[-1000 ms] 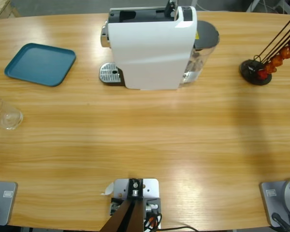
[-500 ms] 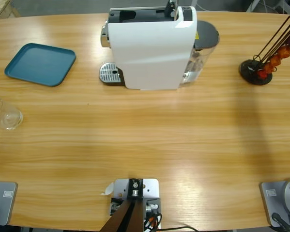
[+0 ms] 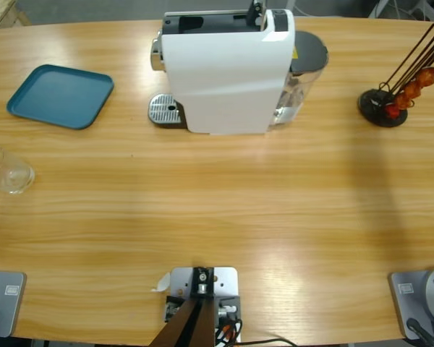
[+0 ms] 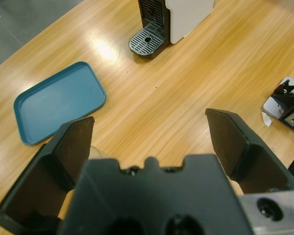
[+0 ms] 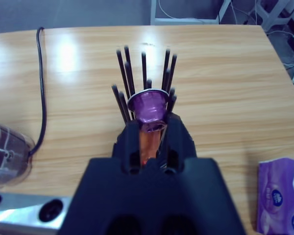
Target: Pour coffee
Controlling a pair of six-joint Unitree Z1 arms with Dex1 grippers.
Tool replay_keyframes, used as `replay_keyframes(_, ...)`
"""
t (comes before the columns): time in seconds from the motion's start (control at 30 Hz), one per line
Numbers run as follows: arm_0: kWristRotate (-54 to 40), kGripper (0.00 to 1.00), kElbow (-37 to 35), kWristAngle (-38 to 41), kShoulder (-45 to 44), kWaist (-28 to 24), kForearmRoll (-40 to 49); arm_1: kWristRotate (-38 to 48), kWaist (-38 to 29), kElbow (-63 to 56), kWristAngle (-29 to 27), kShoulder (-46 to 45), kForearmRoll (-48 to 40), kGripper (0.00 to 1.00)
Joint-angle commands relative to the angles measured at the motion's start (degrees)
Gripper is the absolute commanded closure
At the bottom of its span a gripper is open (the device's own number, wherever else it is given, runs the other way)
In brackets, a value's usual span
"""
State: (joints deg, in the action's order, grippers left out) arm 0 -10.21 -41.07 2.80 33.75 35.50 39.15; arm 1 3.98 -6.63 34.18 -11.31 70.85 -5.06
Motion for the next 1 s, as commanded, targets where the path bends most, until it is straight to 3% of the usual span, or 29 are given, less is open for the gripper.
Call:
replay_keyframes(0.03, 0.36, 0.0, 2.23, -0.69, -1.46, 0.45, -0.74, 0.59, 0.3, 4.93, -0.82, -2.82, 4.18, 0.994)
replay_keyframes(0.43, 0.45, 0.0, 2.4, -0.78, -1.57, 0.45, -1.18, -0.35, 0.3, 11.12, -0.8, -9.5, 13.95, 0.994)
replay_keyframes(0.63, 0.45, 0.0, 2.4, -0.78, -1.67, 0.45, -1.18, 0.23, -5.27, 11.89, 5.34, -19.7, 22.21, 1.0)
replay_keyframes(0.7, 0.44, 0.0, 2.4, -0.78, -1.72, 0.45, -1.18, 1.89, -6.62, 11.88, 9.13, -23.05, 23.37, 1.0)
replay_keyframes(0.83, 0.4, 0.0, 2.4, -0.78, -1.85, 0.45, -1.18, 6.86, -6.94, 9.31, 24.18, -25.87, 20.09, 1.0)
replay_keyframes(1.0, 0.36, 0.004, 2.4, -0.78, -1.49, 0.45, -1.18, 6.3, -11.74, 9.06, 44.8, -16.13, 12.3, 1.0)
